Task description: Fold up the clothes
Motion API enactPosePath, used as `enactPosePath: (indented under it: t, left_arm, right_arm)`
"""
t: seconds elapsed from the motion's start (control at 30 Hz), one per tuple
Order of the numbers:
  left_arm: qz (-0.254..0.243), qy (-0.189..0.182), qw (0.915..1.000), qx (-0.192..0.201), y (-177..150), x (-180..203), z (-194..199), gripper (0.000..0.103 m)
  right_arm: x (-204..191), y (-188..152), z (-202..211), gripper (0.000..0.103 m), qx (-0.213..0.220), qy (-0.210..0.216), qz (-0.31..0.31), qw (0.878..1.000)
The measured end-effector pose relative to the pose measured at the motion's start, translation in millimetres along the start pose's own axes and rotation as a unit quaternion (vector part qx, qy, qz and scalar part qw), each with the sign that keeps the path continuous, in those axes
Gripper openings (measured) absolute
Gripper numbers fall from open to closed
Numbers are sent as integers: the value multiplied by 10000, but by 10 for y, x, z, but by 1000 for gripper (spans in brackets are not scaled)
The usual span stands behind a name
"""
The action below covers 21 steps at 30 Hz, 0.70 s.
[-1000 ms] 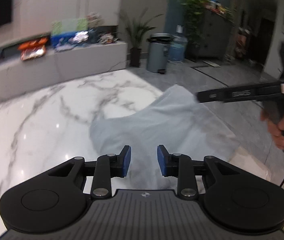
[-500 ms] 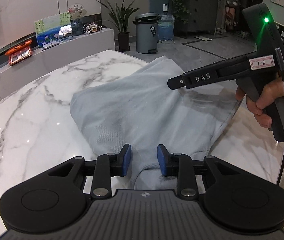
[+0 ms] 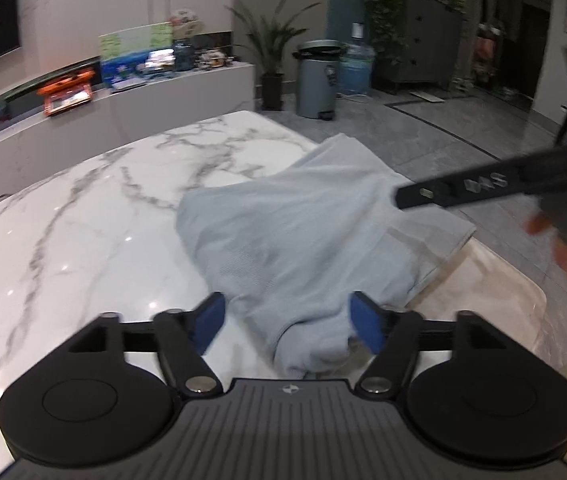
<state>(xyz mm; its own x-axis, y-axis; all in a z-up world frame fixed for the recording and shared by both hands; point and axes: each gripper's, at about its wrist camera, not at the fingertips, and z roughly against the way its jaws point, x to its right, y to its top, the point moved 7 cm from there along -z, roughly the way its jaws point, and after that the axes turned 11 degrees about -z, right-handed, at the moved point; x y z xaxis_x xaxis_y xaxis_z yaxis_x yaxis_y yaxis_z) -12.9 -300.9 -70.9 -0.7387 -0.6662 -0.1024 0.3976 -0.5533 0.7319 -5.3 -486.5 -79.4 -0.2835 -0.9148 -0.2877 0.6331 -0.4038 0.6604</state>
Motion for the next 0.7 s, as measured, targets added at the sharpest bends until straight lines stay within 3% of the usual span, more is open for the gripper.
enactPosePath:
  t: [0.33,0.7]
  left_arm:
    - [229,505,9985,26,184,-52,372,74]
    - [562,590,9964,-213,131,-80,437,74]
  right_arm:
    - [-180,-210,582,65,-165,-126,25,9998]
    - [-211,-436,779,65,-255,-208,196,9993]
